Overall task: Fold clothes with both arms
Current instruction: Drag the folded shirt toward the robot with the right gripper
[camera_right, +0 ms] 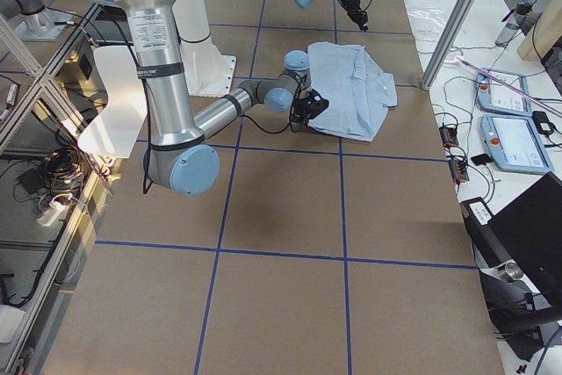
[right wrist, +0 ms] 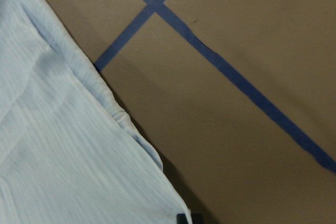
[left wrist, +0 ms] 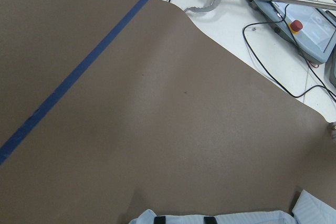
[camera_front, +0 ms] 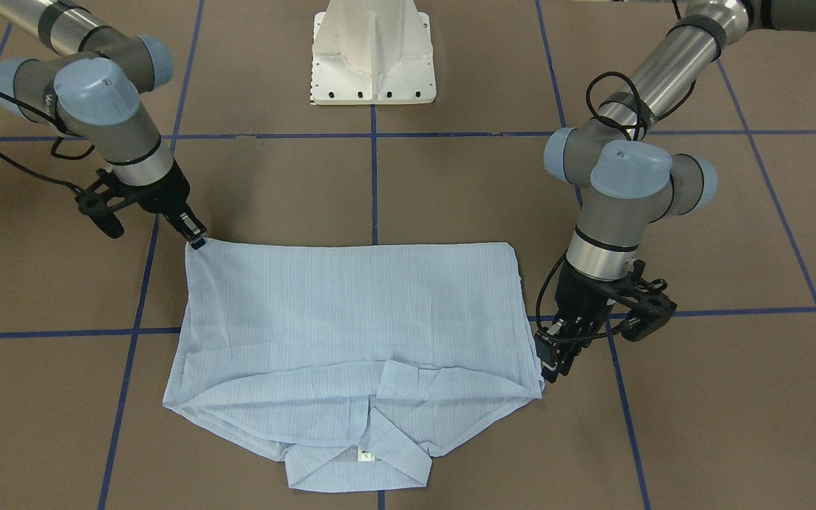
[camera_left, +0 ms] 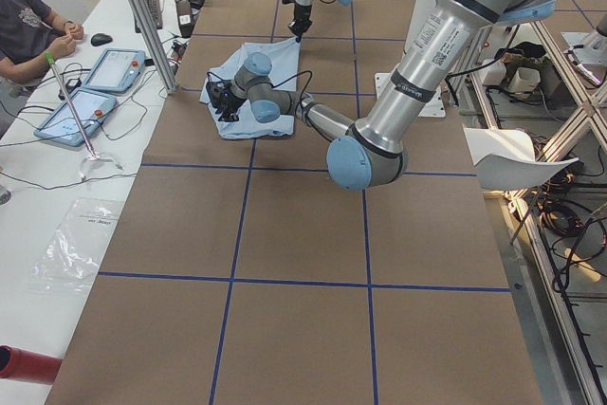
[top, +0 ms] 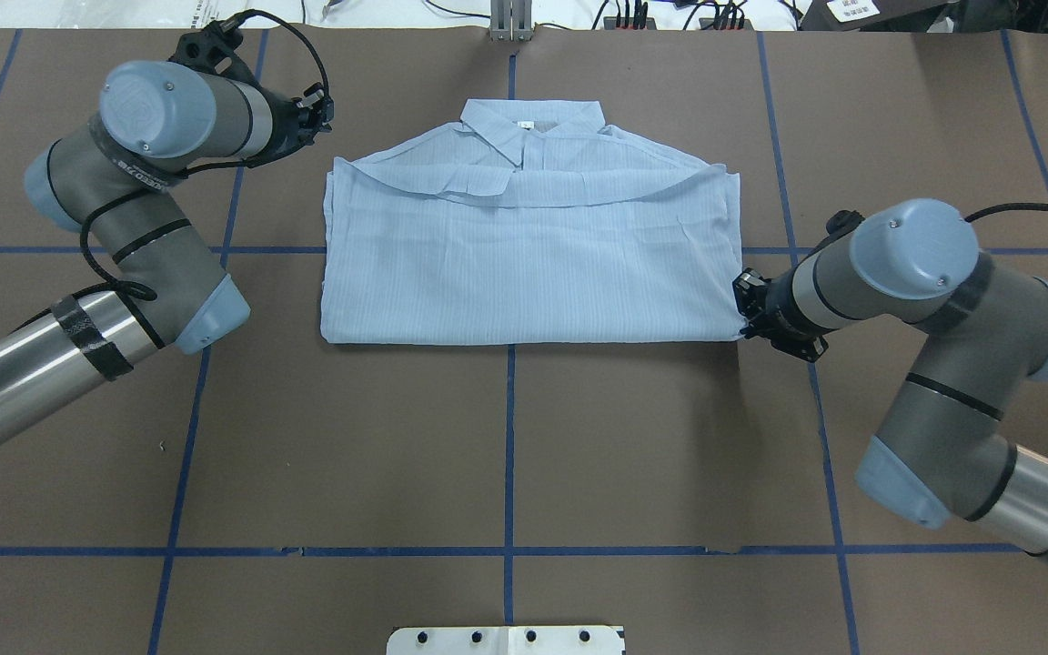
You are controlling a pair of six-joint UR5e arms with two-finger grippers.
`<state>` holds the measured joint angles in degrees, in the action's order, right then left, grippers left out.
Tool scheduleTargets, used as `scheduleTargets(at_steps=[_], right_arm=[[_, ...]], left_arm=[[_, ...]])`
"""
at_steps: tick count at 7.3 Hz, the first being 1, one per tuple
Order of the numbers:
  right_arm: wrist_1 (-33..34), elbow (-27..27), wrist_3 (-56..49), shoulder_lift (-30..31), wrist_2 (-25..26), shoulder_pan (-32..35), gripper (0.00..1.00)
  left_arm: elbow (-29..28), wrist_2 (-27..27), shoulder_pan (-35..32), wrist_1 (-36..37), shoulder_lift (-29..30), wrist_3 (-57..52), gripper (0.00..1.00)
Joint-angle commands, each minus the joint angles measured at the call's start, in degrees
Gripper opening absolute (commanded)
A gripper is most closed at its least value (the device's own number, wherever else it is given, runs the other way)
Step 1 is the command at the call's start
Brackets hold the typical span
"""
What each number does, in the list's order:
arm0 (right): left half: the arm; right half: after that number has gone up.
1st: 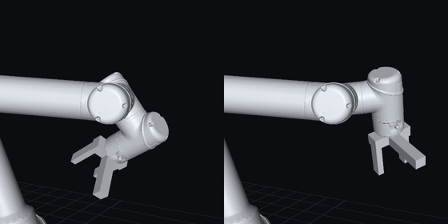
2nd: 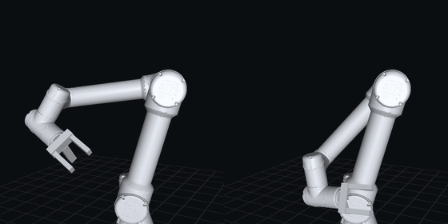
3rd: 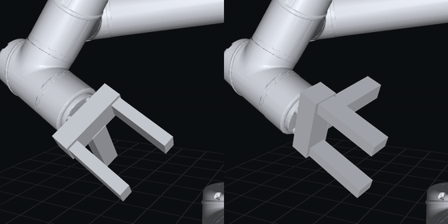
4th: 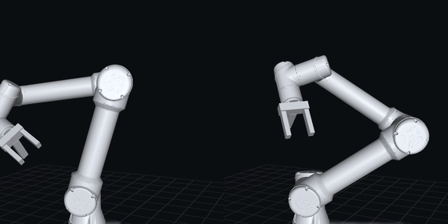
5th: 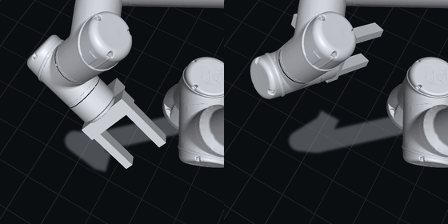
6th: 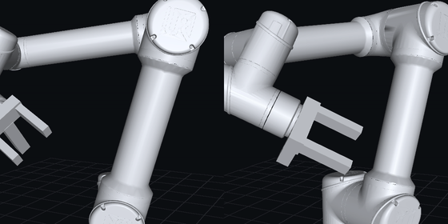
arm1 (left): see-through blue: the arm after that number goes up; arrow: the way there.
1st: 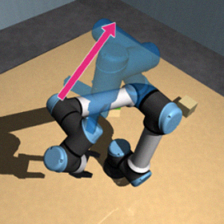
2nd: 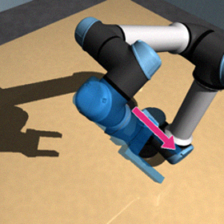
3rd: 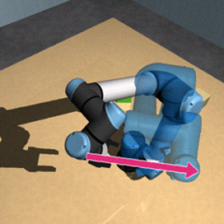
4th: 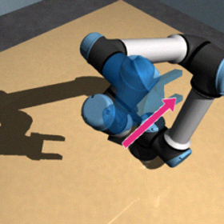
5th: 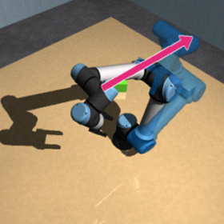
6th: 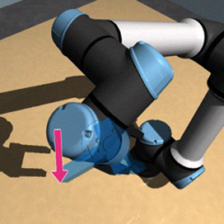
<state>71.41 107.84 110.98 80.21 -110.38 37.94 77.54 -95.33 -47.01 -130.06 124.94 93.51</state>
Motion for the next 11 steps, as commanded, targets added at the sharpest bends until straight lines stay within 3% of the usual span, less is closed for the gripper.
scheduleTargets(at_steps=[1, 2, 3, 6, 7, 9, 11], right_arm=[[0.22, 11.73, 0.38, 11.67, -8.13, -2.5, 0.0], [0.14, 15.52, 0.99, 15.55, -16.02, -4.0, 0.0], [0.14, 18.08, 3.87, 16.29, -23.76, -6.71, 0.0], [-0.21, 20.04, 8.55, 19.44, -24.54, -24.54, 0.0], [-0.3, 20.39, 8.55, 19.89, -24.28, -26.84, 0.99], [-0.3, 21.35, 8.73, 19.9, -24.18, -25.13, 1.0], [-0.39, 20.58, 7.95, 17.89, -24.8, -10.95, 1.0]], left_arm=[[7.49, -3.34, 0.51, 0.86, -2.49, 0.18, 0.36], [14.06, -7.55, 0.6, 3.39, -4.69, 0.35, 0.36], [19.35, -8.2, 1.03, 6.11, -5.32, 1.74, 0.36], [31.32, -9.96, 8.13, 18.49, -5.06, 4.04, 0.35], [32.14, -9.96, 10.33, 18.88, -5.06, 4.13, 0.36], [32.32, -9.88, 14.11, 22.37, -6.2, 4.92, 0.48], [31.89, -9.44, 19.3, 25.65, -6.38, 8.87, 0.72]])
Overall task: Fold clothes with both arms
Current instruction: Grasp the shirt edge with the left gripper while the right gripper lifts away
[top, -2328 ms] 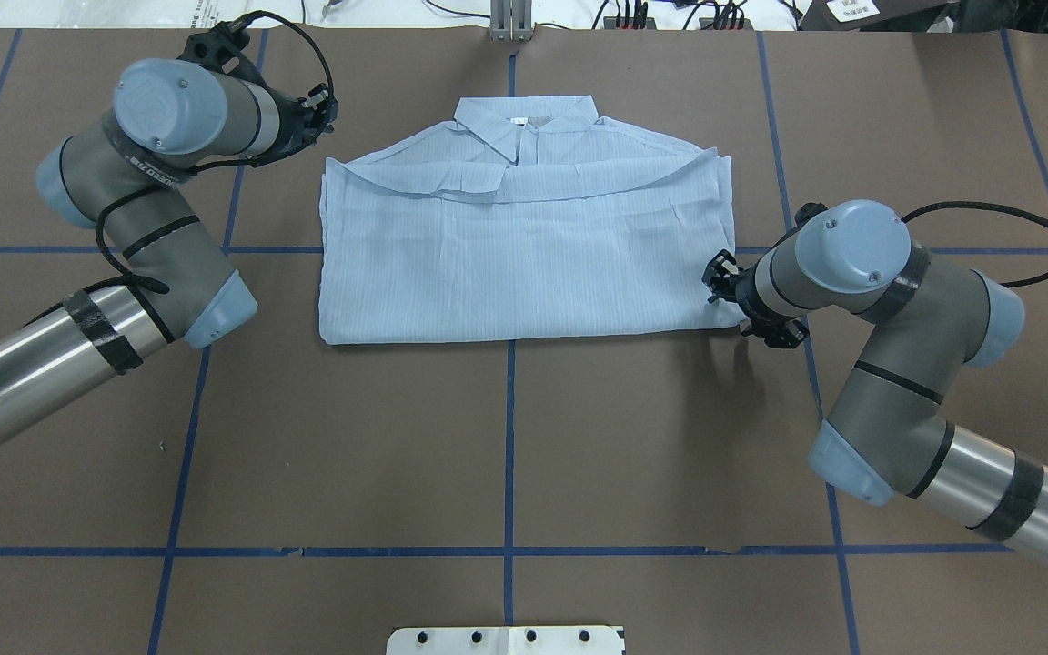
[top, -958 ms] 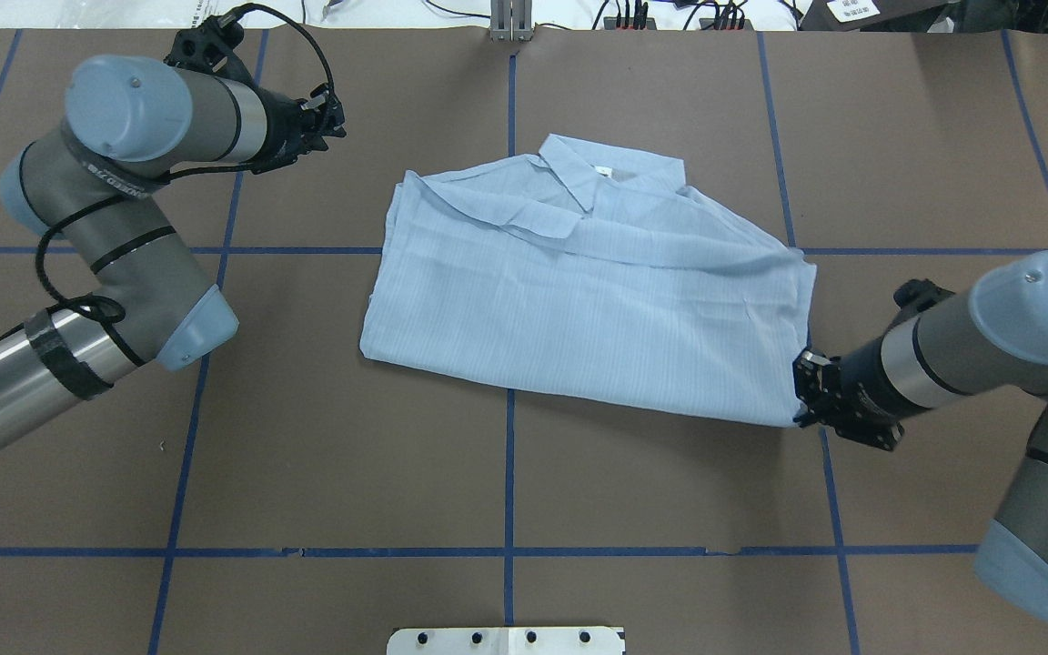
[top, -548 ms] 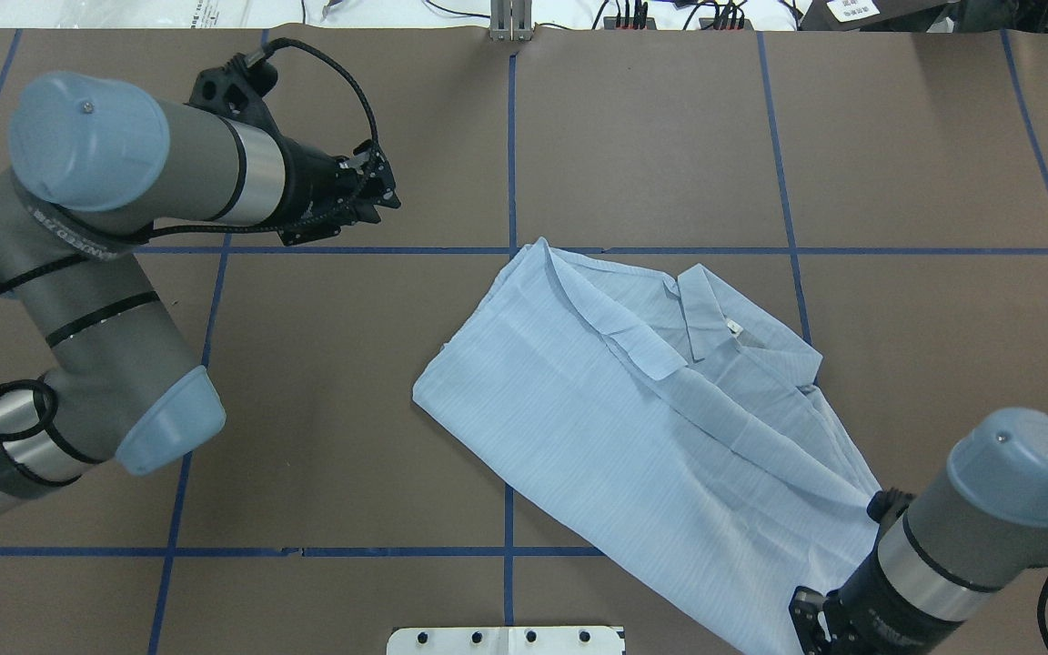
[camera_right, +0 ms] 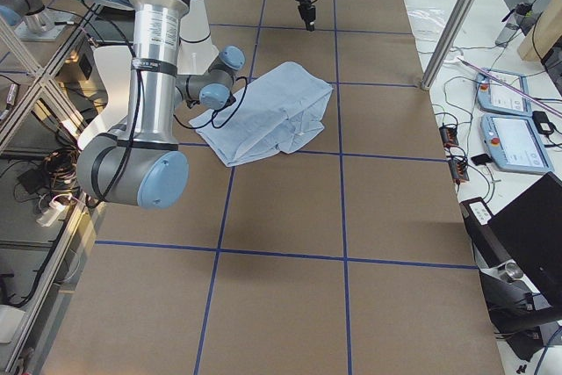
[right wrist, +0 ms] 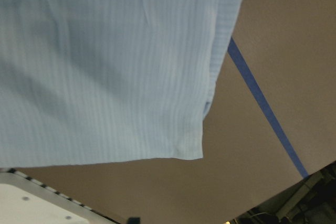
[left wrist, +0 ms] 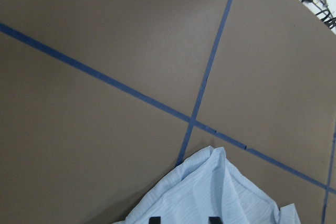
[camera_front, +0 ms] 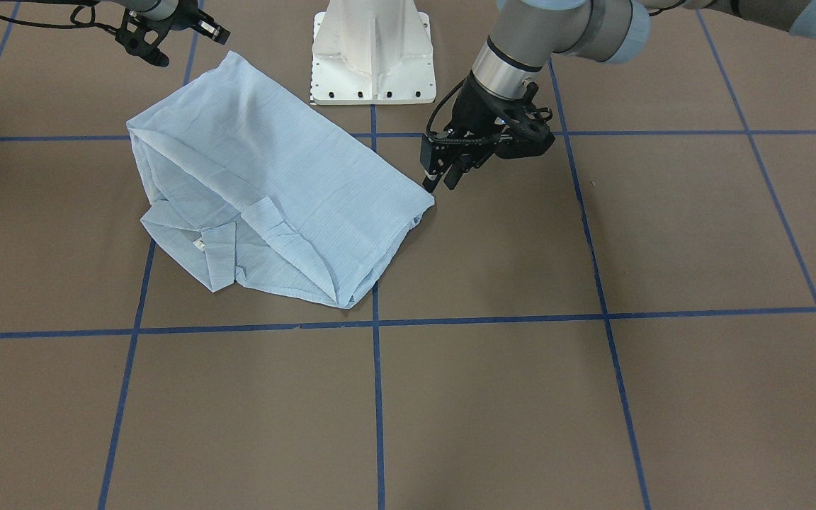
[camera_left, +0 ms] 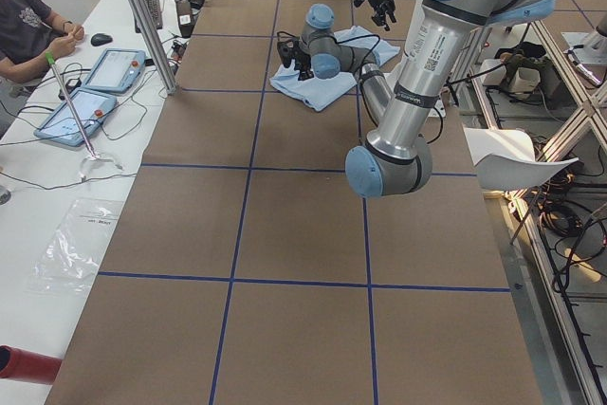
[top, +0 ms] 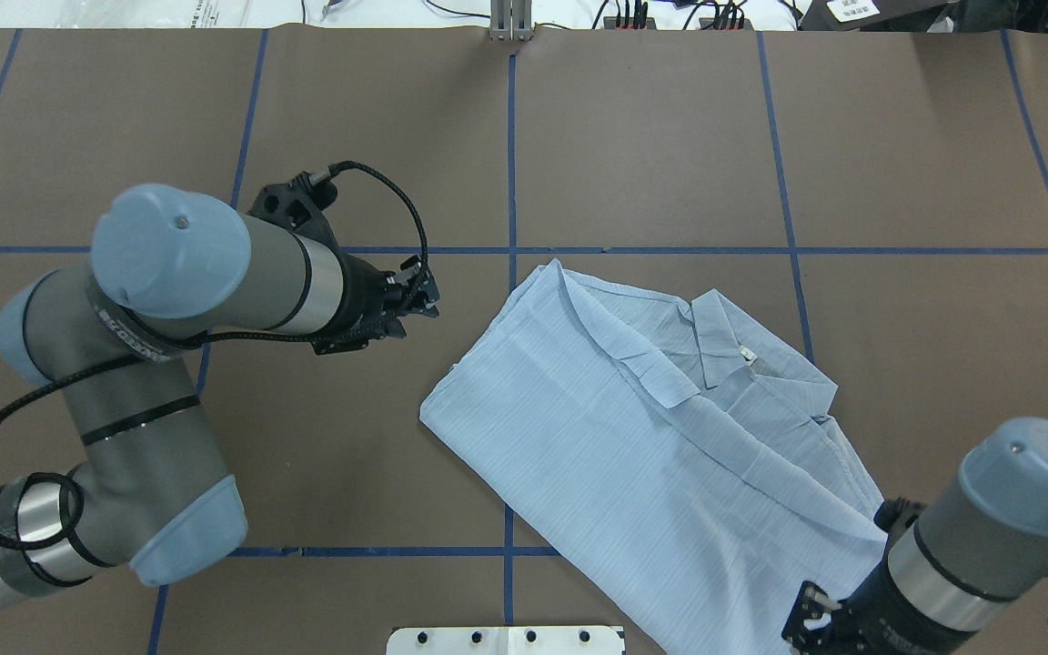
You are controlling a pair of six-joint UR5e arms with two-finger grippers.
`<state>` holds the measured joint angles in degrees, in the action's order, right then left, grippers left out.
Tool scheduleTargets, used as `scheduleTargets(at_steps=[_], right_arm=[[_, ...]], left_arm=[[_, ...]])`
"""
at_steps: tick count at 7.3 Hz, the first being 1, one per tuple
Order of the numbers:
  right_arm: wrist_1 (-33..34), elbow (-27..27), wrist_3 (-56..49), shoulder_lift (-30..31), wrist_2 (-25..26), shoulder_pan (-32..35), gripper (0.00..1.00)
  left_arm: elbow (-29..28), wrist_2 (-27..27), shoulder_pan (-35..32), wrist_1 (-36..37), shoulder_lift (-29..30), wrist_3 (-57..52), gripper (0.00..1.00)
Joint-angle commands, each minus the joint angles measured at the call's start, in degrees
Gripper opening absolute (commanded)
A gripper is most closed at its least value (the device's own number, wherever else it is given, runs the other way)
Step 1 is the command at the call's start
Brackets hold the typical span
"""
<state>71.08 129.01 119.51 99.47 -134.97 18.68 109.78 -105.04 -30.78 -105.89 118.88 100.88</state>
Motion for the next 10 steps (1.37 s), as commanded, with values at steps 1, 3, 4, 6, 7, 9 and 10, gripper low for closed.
scheduleTargets(at_steps=[1, 3, 4, 6, 7, 9, 10], right_arm=[[-0.07, -6.7, -2.43, -9.65, 0.14, 18.66, 1.0], [-0.16, -16.29, -13.98, -18.66, 1.28, 29.89, 1.0], [0.11, -18.86, -18.66, -20.18, 1.46, 32.62, 1.0], [-0.16, -22.39, -20.72, -22.29, 3.65, 33.27, 1.0], [-0.16, -22.4, -20.73, -22.21, 3.66, 33.27, 1.0], [-0.07, -22.93, -20.81, -22.21, 4.36, 33.35, 1.0], [-0.07, -22.93, -20.81, -22.21, 4.62, 33.44, 1.0]], left_arm=[[-1.92, 0.36, 5.53, 1.47, -0.31, 1.6, 0.73], [-6.23, 0.44, 6.35, 1.21, 0.56, 1.6, 0.73], [-8.24, 0.79, 6.61, 1.12, 1.61, 1.69, 0.73], [-10.89, 0.8, 6.88, 0.95, 2.76, 2.04, 0.72], [-11.51, 0.8, 7.05, 0.86, 3.02, 1.96, 0.72], [-14.05, 0.89, 7.05, 0.94, 4.43, 1.96, 0.71], [-14.24, 0.89, 7.23, 0.94, 4.35, 1.96, 0.71]])
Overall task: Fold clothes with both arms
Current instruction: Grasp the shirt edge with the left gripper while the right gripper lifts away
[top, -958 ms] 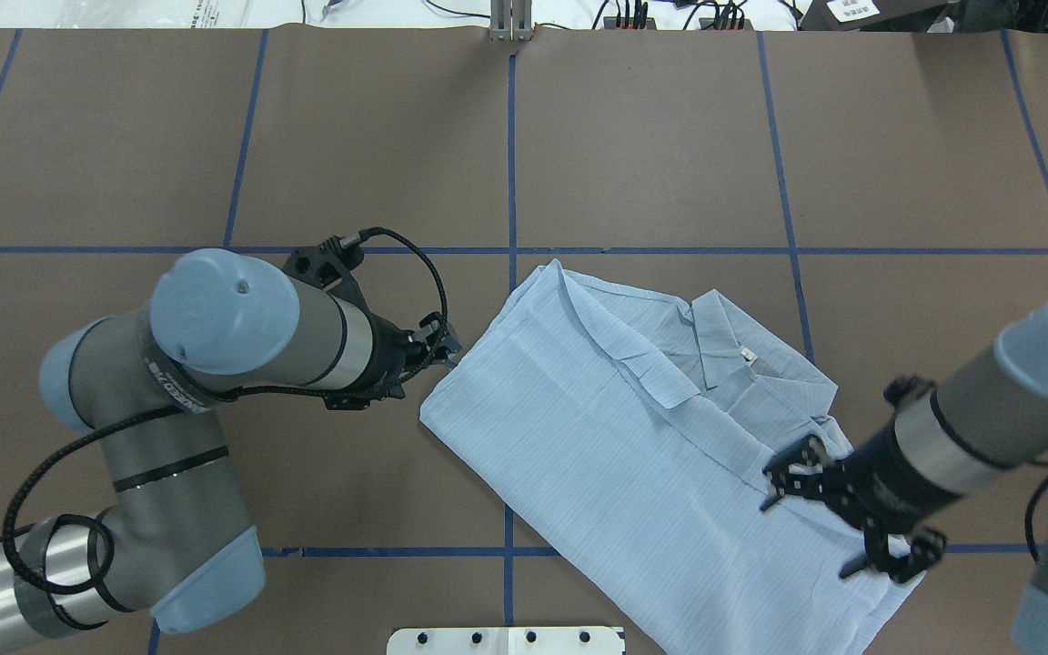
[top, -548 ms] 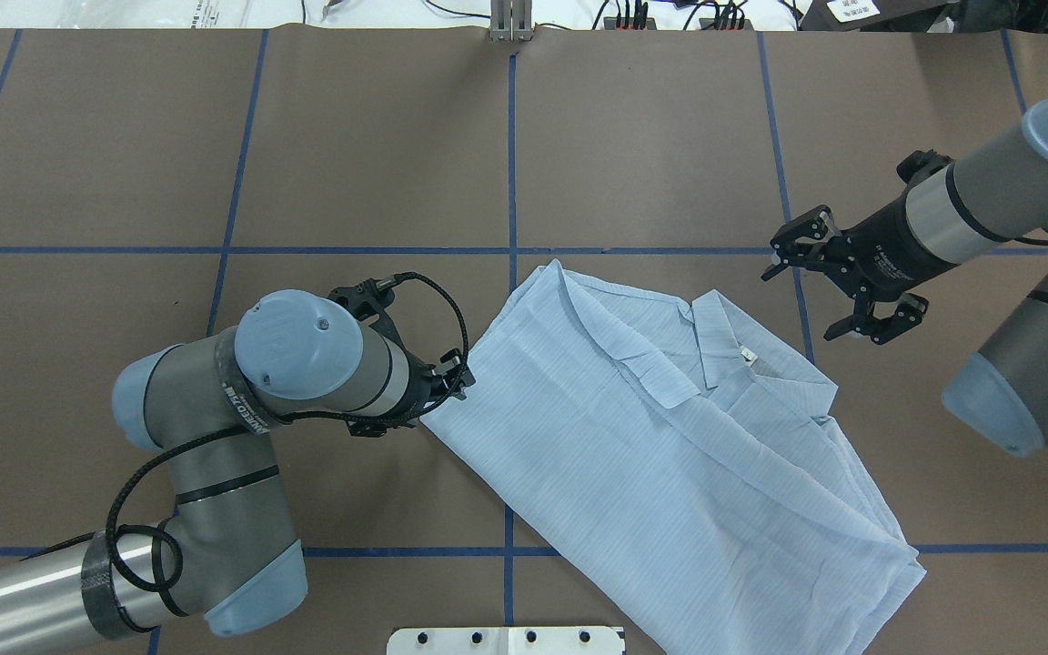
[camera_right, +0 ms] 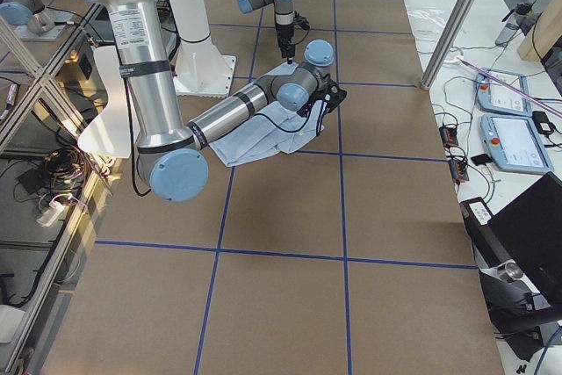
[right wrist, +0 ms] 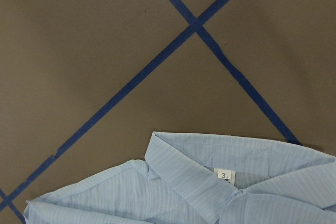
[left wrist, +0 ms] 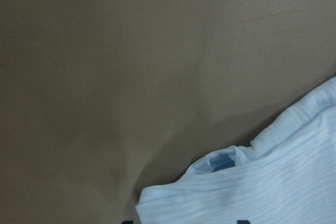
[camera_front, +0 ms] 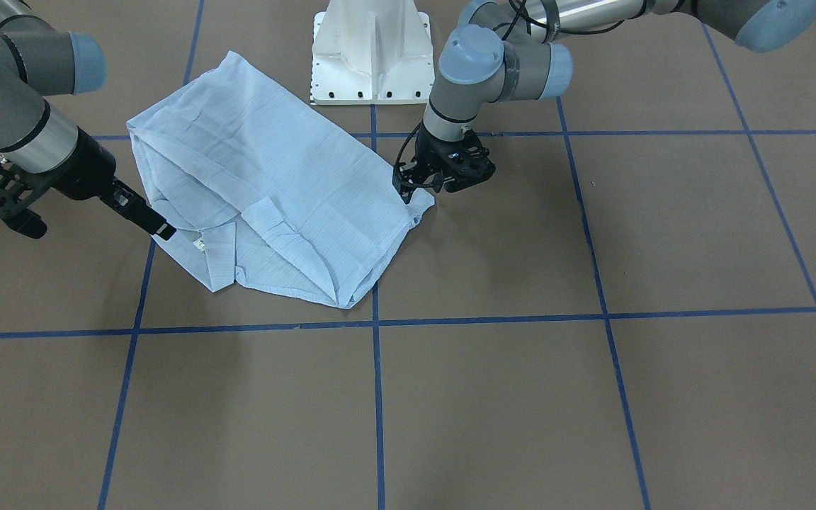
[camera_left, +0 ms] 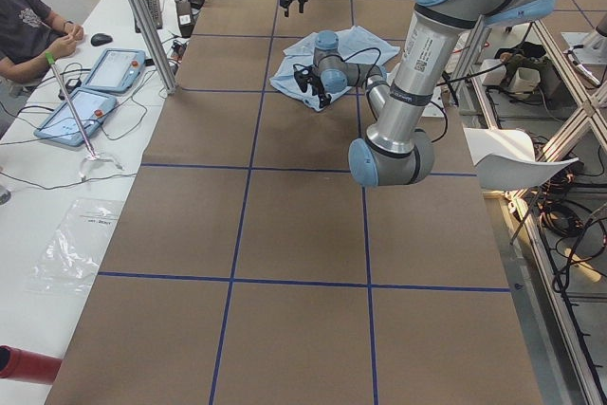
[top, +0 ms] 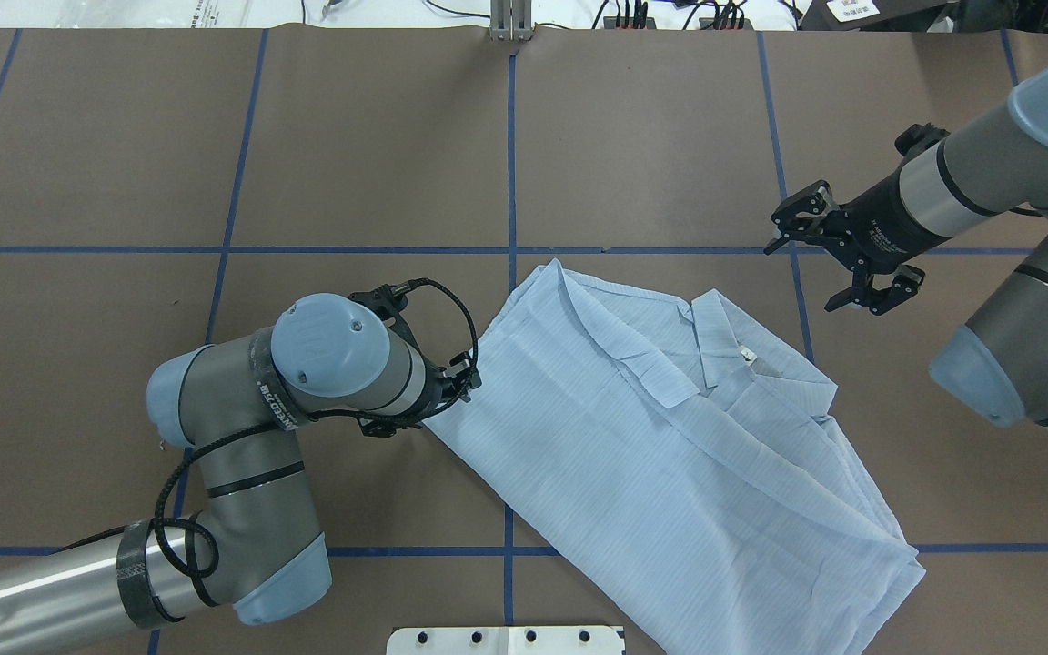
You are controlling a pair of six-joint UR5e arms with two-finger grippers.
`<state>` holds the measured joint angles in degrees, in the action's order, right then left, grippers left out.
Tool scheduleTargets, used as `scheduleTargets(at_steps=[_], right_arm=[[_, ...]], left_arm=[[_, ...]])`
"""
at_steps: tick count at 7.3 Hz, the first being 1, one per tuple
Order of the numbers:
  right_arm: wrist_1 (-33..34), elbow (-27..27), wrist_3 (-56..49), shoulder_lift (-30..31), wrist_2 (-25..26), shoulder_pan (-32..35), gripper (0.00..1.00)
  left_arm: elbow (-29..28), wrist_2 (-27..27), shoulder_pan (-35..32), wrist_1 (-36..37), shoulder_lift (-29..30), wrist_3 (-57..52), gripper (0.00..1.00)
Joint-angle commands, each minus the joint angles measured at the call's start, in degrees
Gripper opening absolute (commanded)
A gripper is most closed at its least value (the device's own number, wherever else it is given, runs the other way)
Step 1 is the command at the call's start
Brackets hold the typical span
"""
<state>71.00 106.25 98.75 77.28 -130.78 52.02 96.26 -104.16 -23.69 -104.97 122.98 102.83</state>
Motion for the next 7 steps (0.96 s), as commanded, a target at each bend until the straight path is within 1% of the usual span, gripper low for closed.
scheduleTargets(at_steps=[1, 2, 3, 4, 5, 6, 7], right_arm=[[0.1, -0.17, -0.05, -0.03, 0.53, 0.19, 1.0], [0.1, -0.25, -0.05, -0.03, 0.53, 0.1, 1.0], [0.19, -0.25, -0.05, -0.03, 0.53, 0.19, 1.0], [0.28, -0.26, -0.05, -0.03, 0.53, 0.28, 1.0], [0.36, -0.26, -0.05, -0.03, 0.53, 0.37, 1.0], [0.36, -0.26, -0.05, -0.03, 0.53, 0.37, 1.0], [0.45, -0.26, -0.05, -0.03, 0.53, 0.45, 1.0]], left_arm=[[-1.25, 0.01, 0.39, 0.03, 0.25, 0.0, 0.71], [-1.34, 0.01, 0.57, 0.11, 0.07, 0.0, 0.69], [-1.51, 0.36, 1.01, 0.12, -0.02, 0.0, 0.6], [-1.6, 0.36, 0.92, 0.38, 0.07, 0.0, 0.26], [-1.52, 0.45, 0.92, 0.38, -0.19, -0.09, 0.0], [-1.43, 1.24, 0.75, 0.47, -0.28, -0.61, 0.0], [-0.91, 3.59, -0.03, 0.55, -0.28, -1.66, 0.0]])
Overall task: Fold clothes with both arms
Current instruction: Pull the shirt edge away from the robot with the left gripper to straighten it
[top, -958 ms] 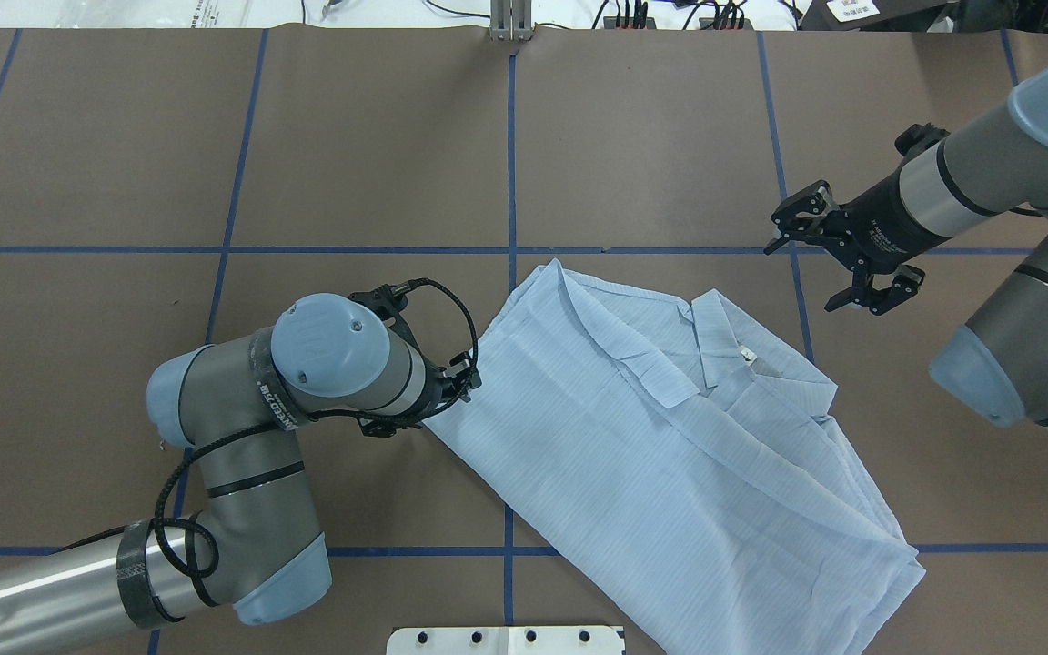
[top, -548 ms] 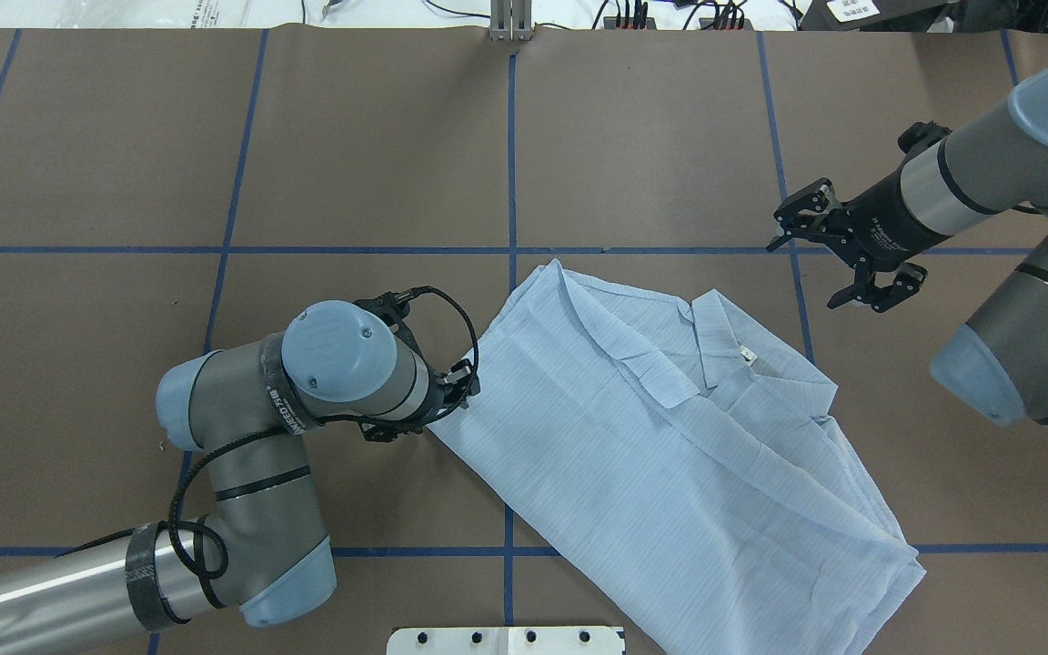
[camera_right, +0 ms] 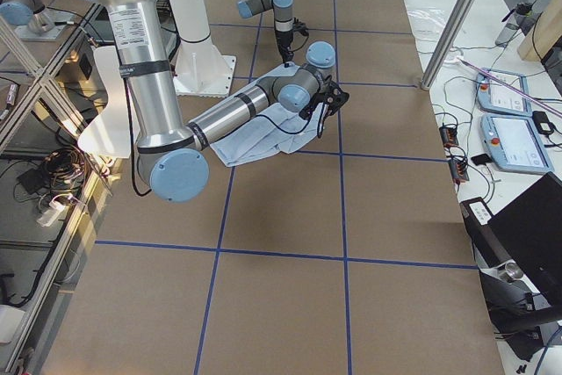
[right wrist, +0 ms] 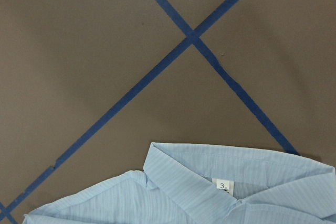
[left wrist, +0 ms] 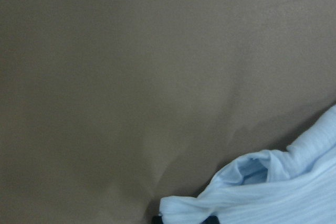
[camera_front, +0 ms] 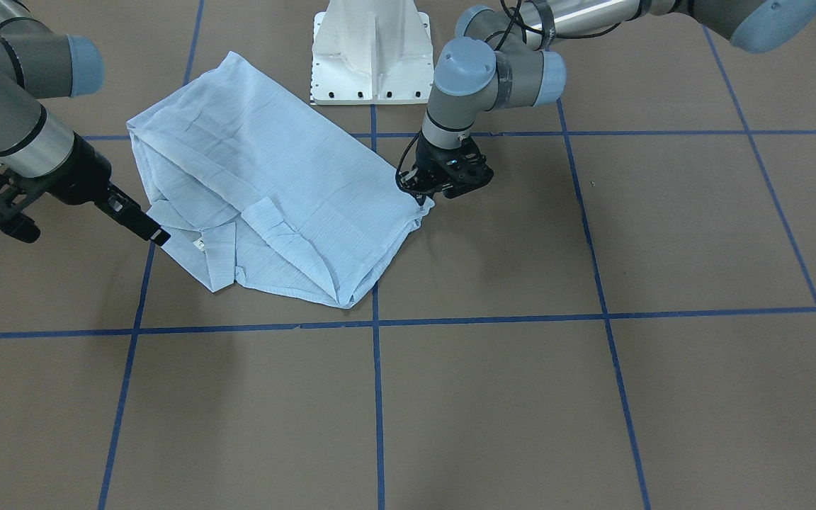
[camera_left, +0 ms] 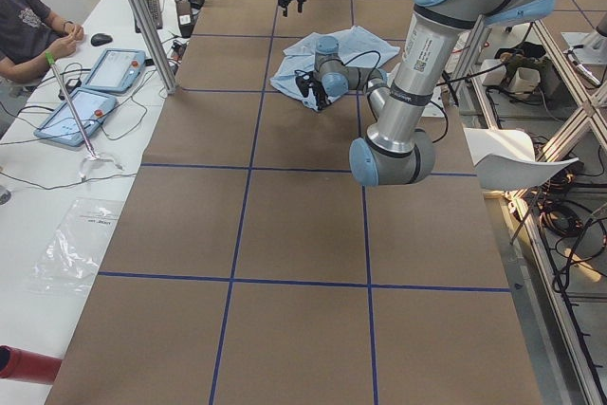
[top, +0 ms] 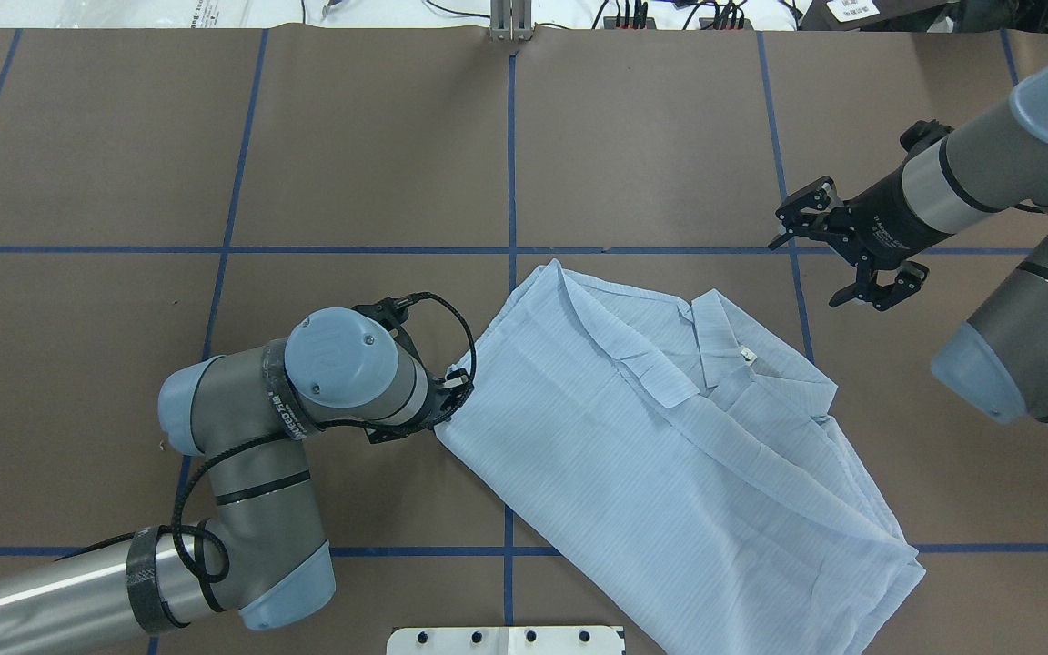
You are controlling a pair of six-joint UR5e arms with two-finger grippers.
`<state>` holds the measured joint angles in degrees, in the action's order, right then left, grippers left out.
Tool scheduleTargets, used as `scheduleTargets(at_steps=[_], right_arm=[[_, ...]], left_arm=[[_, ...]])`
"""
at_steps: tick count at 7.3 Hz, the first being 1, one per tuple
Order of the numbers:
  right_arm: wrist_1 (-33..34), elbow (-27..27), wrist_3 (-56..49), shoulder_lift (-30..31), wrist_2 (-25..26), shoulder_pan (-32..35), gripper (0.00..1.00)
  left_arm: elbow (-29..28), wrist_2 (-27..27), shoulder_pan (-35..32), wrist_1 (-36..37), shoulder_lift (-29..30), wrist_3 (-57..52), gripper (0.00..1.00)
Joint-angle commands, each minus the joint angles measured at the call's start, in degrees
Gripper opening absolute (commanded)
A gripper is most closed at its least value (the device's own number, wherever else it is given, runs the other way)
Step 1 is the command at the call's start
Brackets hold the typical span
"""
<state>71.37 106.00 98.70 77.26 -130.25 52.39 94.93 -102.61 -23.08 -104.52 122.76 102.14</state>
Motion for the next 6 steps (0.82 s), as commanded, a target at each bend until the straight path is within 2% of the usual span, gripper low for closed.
scheduleTargets(at_steps=[1, 3, 4, 5, 6], right_arm=[[-0.01, 0.0, 0.0, 0.0, -0.09, 0.08, 1.0], [-0.01, 0.09, 0.09, 0.0, 0.0, 0.08, 1.0], [-0.27, -0.09, -0.09, 0.26, 0.0, 0.08, 1.0], [-0.44, 0.0, -0.44, 0.09, 0.0, 0.08, 1.0], [-0.45, 0.0, -0.61, 0.0, 0.0, -0.09, 1.0]], left_arm=[[0.52, 2.5, -3.79, 0.02, 0.02, -4.72, 0.0], [-2.1, 3.11, -12.21, -3.81, 1.16, -14.03, 0.0], [-10.73, 3.38, -15.39, -11.33, 5.08, -15.9, 0.0], [-24.31, 3.64, -18.64, -22.37, 11.04, -17.4, 0.0], [-37.84, 5.12, -21.37, -29.44, 18.15, -21.24, 0.0]])
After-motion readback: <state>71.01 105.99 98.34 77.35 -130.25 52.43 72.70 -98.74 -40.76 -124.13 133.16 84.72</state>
